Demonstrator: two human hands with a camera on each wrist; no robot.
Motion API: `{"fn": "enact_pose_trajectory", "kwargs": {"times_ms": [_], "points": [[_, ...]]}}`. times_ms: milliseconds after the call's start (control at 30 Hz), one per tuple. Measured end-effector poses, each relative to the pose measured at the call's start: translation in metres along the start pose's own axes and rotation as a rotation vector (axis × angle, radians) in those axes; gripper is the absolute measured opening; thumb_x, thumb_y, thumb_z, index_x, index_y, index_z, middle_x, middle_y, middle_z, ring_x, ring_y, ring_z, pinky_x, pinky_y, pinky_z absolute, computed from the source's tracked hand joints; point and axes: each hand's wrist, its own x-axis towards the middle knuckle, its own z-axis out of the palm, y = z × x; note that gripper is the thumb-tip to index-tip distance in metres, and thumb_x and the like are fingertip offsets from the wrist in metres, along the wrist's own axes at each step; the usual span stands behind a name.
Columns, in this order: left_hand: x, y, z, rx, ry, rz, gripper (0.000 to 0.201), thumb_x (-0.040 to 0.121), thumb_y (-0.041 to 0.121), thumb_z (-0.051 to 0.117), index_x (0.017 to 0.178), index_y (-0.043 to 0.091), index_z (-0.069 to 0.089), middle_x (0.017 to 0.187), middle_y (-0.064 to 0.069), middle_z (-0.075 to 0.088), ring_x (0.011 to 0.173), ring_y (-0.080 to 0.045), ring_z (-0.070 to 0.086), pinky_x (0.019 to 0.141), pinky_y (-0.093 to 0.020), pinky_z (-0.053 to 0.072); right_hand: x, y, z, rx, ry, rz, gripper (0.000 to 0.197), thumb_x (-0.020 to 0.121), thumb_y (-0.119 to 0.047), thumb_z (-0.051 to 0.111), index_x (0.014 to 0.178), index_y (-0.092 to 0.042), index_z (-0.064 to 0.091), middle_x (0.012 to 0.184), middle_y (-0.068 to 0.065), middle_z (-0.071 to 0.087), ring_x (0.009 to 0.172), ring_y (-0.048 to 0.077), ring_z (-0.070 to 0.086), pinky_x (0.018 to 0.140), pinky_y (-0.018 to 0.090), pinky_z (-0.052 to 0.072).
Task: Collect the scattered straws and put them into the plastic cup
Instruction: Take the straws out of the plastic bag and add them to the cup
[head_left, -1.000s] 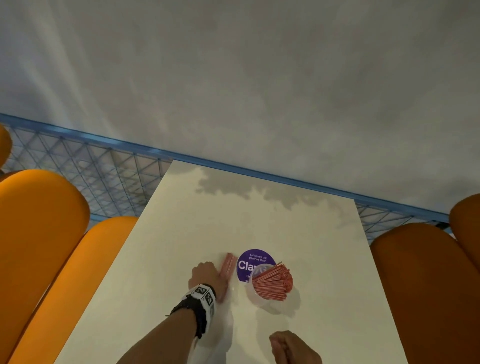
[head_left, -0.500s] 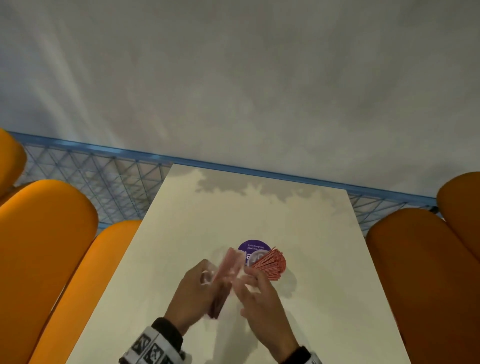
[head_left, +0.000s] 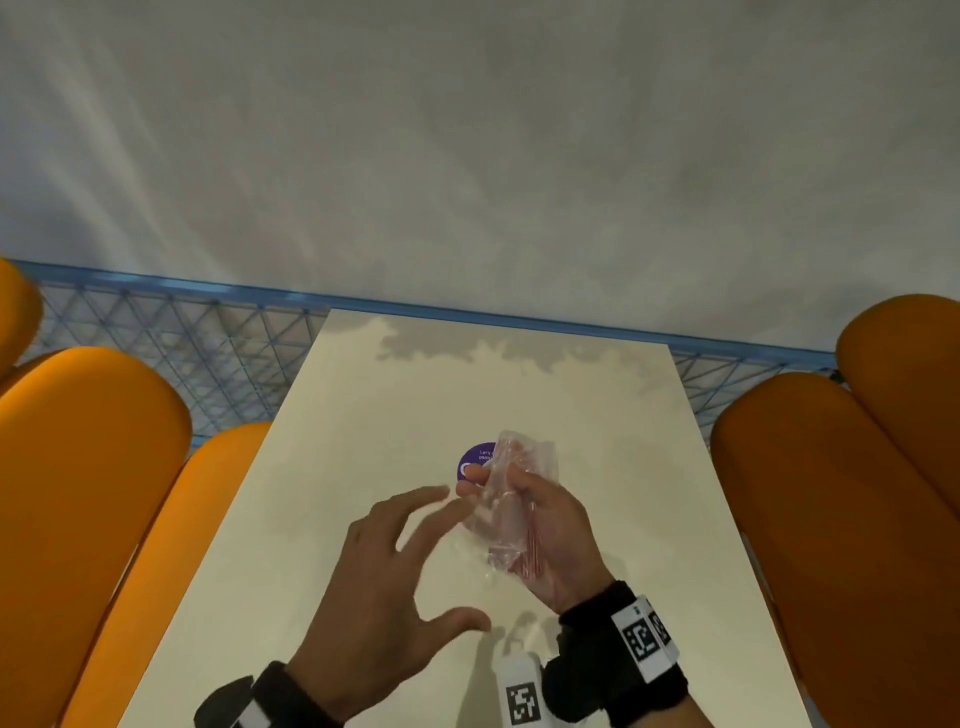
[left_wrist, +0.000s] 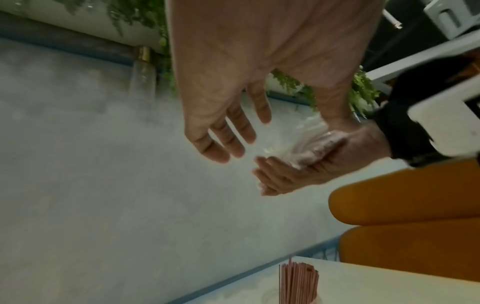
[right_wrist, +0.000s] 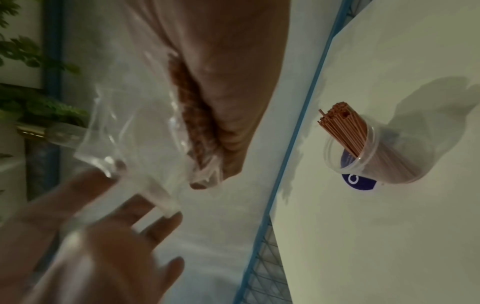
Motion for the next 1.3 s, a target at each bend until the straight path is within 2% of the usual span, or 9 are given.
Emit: {"fn": "enact_pose_trajectory", "kwargs": {"times_ms": [100,167,367,500,633,700,767,1133,1300], "points": [[0.009,0.006,0.008,0.157,-0.004,0.146,0.075,0.074,0.058,0.071,0.139,0.037,0.040,0.150,0.004,0.038,0.139,-0.019,0.031,0.103,-0.037,0.030,-0.010,-0.004,0.000,-0.036,-0.092,0.019,0.038,0.095,-0.027,0.052,0.116,0.004,0.060,0.109,0.021,0.066,0.095,0.032,0.064,0.095,0.049,0.050],[0.017,0.003,0.008,0.142,0.041,0.222,0.040,0.084,0.043,0.064,0.122,0.034,0.058,0.139,0.010,0.052,0.137,-0.015,0.037,0.102,-0.040,0.033,-0.014,-0.005,0.001,-0.062,-0.168,0.057,0.045,0.096,-0.037,0.052,0.120,0.001,0.058,0.108,0.019,0.064,0.088,0.031,0.064,0.078,0.045,0.056],[0.061,0.022,-0.045,-0.538,0.130,-0.045,0.016,0.091,0.031,0.058,0.079,0.028,0.068,0.076,0.005,0.071,0.071,-0.010,0.068,0.066,-0.027,0.052,-0.022,-0.004,-0.030,-0.267,-0.221,0.027,0.060,0.088,-0.048,0.058,0.130,-0.005,0.054,0.122,0.018,0.061,0.111,0.034,0.059,0.091,0.049,0.048],[0.093,0.041,-0.081,-0.645,-0.087,-0.017,0.018,0.090,0.024,0.057,0.087,0.014,0.072,0.063,-0.002,0.064,0.053,-0.014,0.058,0.048,-0.025,0.048,-0.039,-0.008,-0.043,-0.878,-0.280,-0.142,0.063,0.071,-0.042,0.075,0.127,-0.022,0.056,0.128,0.002,0.062,0.121,0.024,0.055,0.103,0.059,0.039],[0.102,0.058,-0.088,-0.646,-0.363,0.029,0.015,0.089,0.018,0.063,0.092,0.010,0.075,0.065,0.002,0.065,0.055,-0.015,0.054,0.049,-0.022,0.044,-0.063,-0.033,0.003,-1.122,-0.417,-0.368,0.040,0.067,-0.032,0.079,0.105,-0.027,0.069,0.104,-0.006,0.072,0.095,0.012,0.067,0.084,0.037,0.054],[0.102,0.059,-0.089,-0.676,-0.271,-0.002,0.012,0.086,0.020,0.067,0.091,0.014,0.075,0.065,0.004,0.066,0.053,-0.011,0.054,0.050,-0.021,0.044,-0.073,-0.036,0.032,-1.079,-0.456,-0.495,0.013,0.084,-0.028,0.070,0.088,-0.016,0.073,0.076,-0.002,0.073,0.063,0.015,0.066,0.062,0.029,0.054],[0.104,0.052,-0.093,-0.694,-0.076,-0.075,0.008,0.083,0.024,0.069,0.087,0.018,0.074,0.068,-0.005,0.068,0.052,-0.014,0.056,0.049,-0.026,0.047,-0.075,-0.035,0.048,-0.990,-0.437,-0.514,0.032,0.095,-0.033,0.055,0.079,-0.010,0.071,0.058,0.000,0.065,0.047,0.015,0.057,0.050,0.024,0.047],[0.094,0.032,-0.104,-0.862,0.047,-0.183,0.006,0.080,0.013,0.071,0.083,0.009,0.071,0.072,-0.012,0.068,0.059,-0.022,0.059,0.056,-0.030,0.048,-0.076,-0.043,0.059,-0.810,-0.135,-0.625,0.046,0.091,-0.044,0.040,0.061,-0.021,0.066,0.046,0.004,0.052,0.044,0.015,0.045,0.046,0.024,0.040],[0.084,0.031,-0.104,-0.776,0.193,-0.369,0.032,0.080,0.044,0.068,0.065,0.016,0.067,0.058,-0.005,0.061,0.051,-0.017,0.050,0.052,-0.028,0.041,-0.077,-0.050,0.051,-0.847,-0.108,-0.724,0.044,0.091,-0.047,0.041,0.063,-0.025,0.068,0.047,0.003,0.055,0.044,0.012,0.050,0.047,0.025,0.044]]}}
